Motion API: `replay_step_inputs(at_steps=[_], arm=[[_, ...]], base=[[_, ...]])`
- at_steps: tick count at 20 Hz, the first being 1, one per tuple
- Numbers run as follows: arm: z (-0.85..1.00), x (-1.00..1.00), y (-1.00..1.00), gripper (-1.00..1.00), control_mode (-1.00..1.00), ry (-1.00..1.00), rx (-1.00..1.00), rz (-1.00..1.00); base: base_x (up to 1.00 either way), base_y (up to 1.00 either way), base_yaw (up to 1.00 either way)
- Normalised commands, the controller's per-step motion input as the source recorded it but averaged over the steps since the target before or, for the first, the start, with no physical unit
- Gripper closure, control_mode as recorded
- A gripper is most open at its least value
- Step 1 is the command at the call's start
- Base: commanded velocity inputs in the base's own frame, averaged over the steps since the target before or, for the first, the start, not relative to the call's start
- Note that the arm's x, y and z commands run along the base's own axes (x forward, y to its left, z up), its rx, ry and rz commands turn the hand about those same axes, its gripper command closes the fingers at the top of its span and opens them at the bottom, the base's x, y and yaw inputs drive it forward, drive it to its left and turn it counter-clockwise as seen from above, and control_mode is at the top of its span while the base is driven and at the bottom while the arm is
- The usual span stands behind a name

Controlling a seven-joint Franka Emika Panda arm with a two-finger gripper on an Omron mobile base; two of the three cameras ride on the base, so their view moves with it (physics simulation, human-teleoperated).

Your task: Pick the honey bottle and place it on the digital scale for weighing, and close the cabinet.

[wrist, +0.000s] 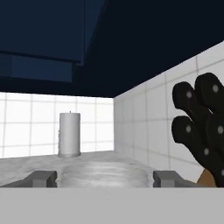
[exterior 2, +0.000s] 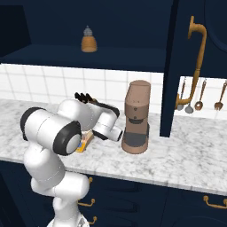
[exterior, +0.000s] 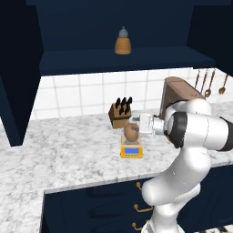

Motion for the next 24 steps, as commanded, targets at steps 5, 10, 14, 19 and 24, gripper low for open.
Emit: replay_step_inputs(at_steps=[5,10,14,19,24], arm=[[-0.02,-0.2,0.0,-1.0,-1.0,0.0,0.0,0.0],[0.0,-0.13,-0.11,-1.0,-1.0,-0.08,0.0,0.0],[0.01,-0.1,-0.13,-1.0,-1.0,-0.12,0.01,0.0],[0.46,-0.62,-0.13,-1.0,-1.0,-0.35,0.01,-0.01],[0.74,-0.77,-0.12,-1.0,-1.0,-0.46,0.0,-0.05]], base=[[0.0,0.0,0.0],[0.0,0.0,0.0],[0.0,0.0,0.0],[0.0,0.0,0.0],[0.0,0.0,0.0]])
